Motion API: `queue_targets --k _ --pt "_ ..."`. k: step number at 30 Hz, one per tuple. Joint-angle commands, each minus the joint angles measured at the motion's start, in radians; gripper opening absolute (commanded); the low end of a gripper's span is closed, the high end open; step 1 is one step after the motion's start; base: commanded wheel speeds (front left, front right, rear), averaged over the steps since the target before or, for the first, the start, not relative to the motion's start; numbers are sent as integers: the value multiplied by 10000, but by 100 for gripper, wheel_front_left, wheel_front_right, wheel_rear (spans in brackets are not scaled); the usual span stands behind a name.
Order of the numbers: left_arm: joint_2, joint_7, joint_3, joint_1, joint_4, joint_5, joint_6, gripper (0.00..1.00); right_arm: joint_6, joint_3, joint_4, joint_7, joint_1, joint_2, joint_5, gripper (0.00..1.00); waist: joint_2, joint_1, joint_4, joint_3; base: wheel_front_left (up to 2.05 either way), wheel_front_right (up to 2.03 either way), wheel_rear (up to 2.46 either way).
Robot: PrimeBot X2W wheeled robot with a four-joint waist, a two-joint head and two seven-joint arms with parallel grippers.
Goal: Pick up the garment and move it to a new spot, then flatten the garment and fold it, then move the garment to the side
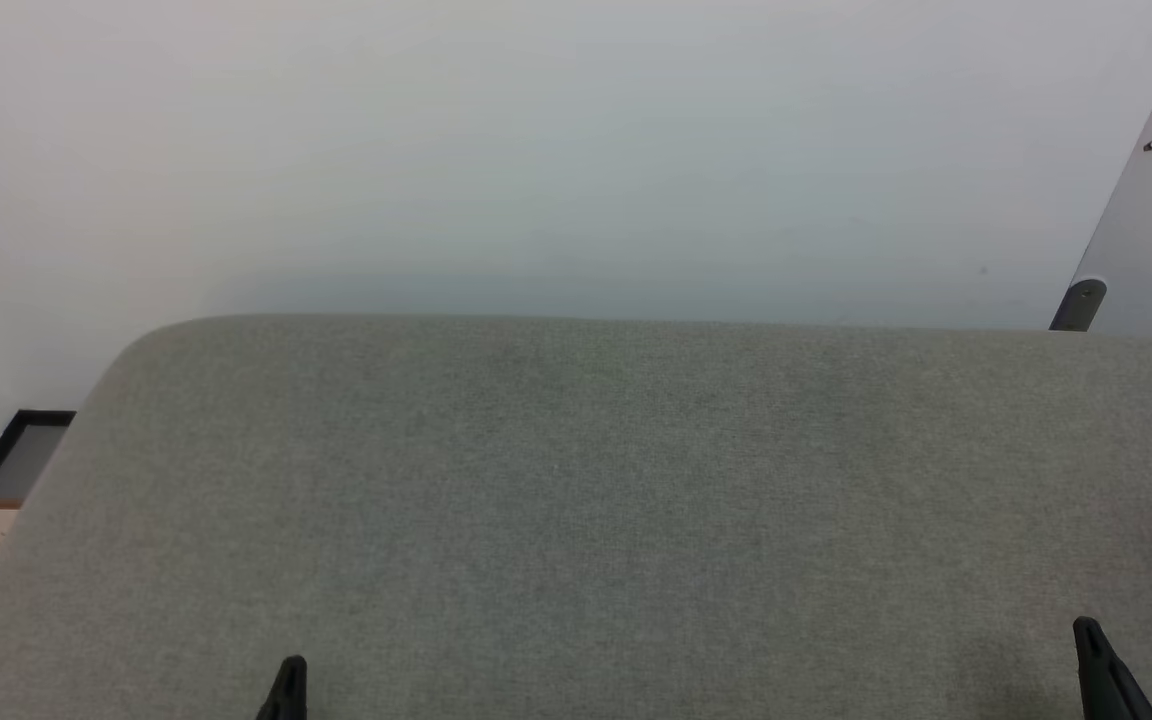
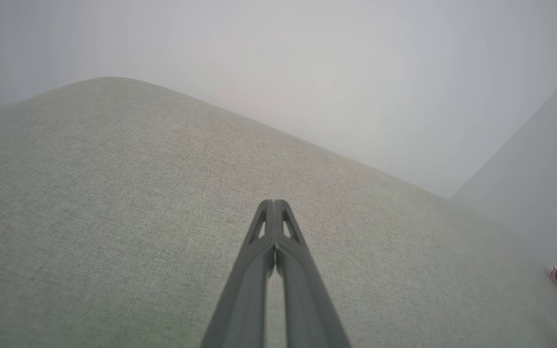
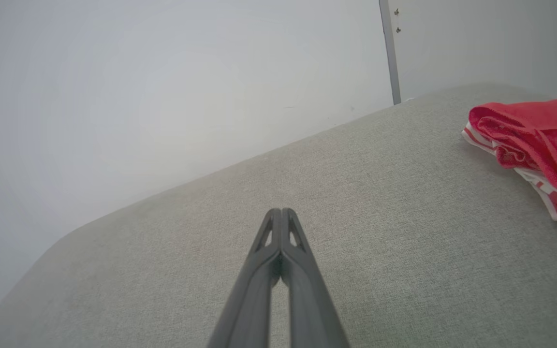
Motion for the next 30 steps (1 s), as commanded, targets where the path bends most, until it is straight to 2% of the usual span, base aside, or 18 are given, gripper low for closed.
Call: queue_targets --k 1,30 --pt "2 108 110 -340 -80 -479 -41 0 -1 21 -51 55 -352 -20 488 0 -1 0 -16 20 0 0 0" --pt "-409 1234 612 -1464 431 -4357 -197 0 -4 129 722 565 -1358 129 4453 0 -1 0 -221 289 0 0 0"
